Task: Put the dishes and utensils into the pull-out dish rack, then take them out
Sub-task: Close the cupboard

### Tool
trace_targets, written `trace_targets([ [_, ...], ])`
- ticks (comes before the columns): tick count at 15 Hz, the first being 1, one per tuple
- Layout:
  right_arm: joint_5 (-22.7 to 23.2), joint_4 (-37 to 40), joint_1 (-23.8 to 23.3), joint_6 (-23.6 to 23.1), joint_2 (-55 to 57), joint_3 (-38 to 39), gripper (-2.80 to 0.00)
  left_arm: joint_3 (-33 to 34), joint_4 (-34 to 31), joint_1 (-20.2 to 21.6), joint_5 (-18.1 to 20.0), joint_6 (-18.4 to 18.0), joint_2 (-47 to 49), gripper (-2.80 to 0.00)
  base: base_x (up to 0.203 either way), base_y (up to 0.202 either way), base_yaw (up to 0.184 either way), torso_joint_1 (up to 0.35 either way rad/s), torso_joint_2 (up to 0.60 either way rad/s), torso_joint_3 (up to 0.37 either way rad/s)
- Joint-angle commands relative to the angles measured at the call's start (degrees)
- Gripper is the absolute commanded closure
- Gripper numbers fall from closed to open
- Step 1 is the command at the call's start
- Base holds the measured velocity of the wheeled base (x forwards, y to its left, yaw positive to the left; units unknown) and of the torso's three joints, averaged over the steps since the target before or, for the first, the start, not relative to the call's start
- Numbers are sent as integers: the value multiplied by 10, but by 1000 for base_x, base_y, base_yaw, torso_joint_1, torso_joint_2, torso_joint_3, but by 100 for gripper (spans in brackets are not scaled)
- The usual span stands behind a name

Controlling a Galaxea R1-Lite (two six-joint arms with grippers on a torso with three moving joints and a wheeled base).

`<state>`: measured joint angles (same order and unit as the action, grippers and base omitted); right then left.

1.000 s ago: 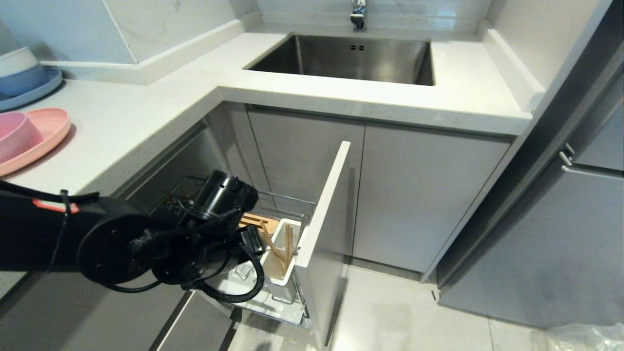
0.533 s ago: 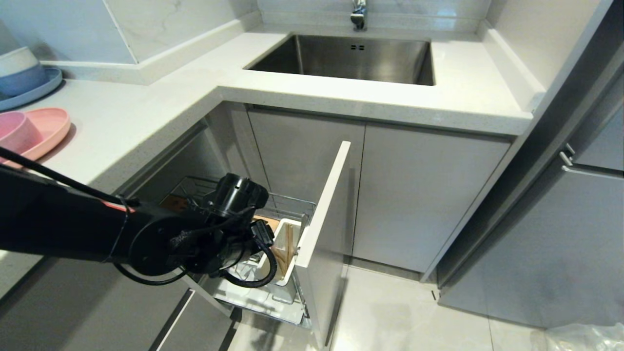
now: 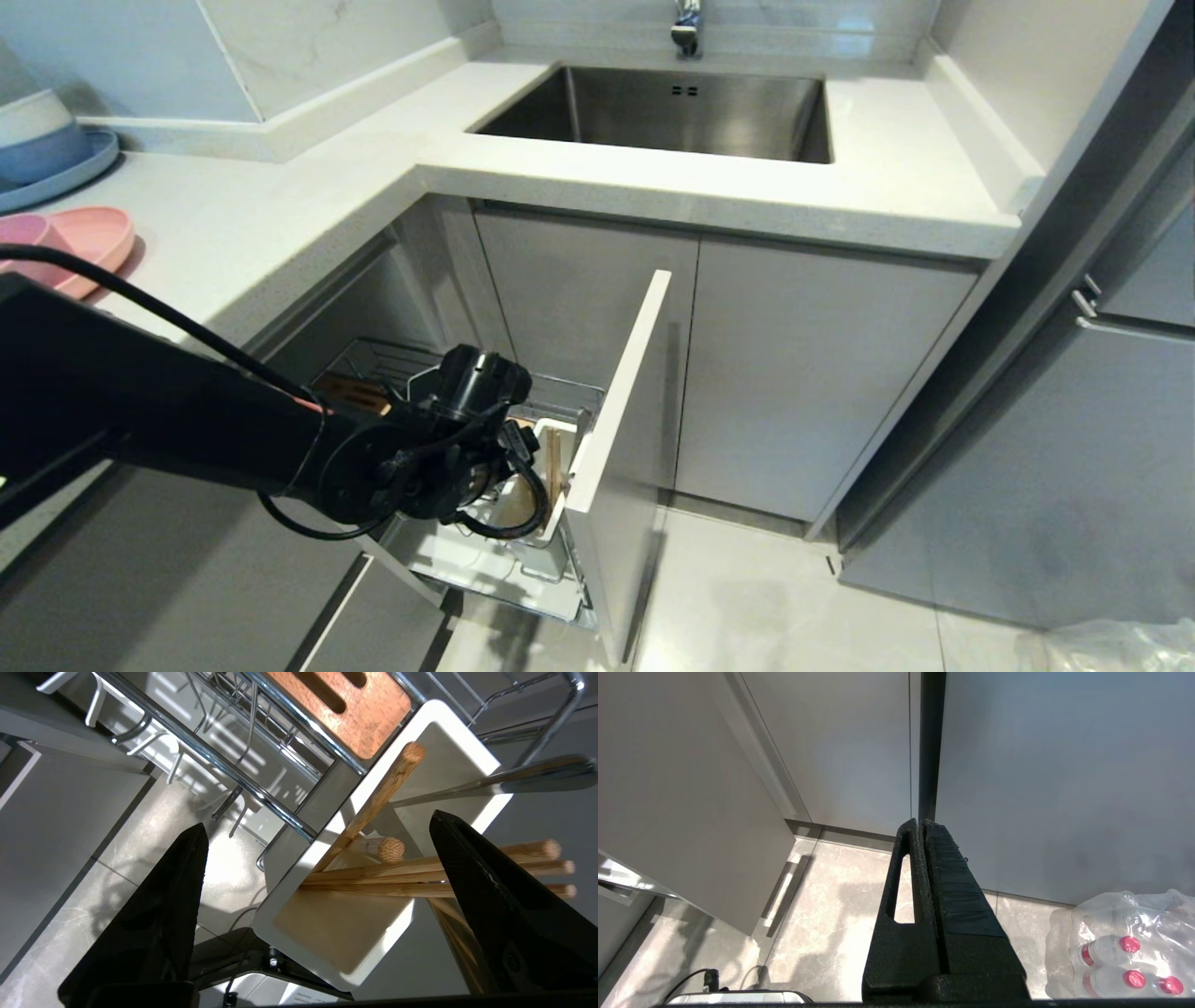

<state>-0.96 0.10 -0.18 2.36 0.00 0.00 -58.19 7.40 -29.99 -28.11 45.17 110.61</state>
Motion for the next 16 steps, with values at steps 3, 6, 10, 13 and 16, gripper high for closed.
trace_targets([
  [3,0,0,0,0,0,1,0,-2,3,0,-5,3,9,0,0,0,0,0,0,0],
  [6,0,0,0,0,0,1,0,-3,3,0,-9,3,10,0,0,0,0,0,0,0],
  [10,0,0,0,0,0,1,0,-1,3,0,-10,3,9,0,0,0,0,0,0,0],
  [13,0,0,0,0,0,1,0,0,3,-1,-11,3,8,0,0,0,0,0,0,0],
  [16,0,0,0,0,0,1,0,-1,3,-2,-16,4,5,0,0,0,0,0,0,0],
])
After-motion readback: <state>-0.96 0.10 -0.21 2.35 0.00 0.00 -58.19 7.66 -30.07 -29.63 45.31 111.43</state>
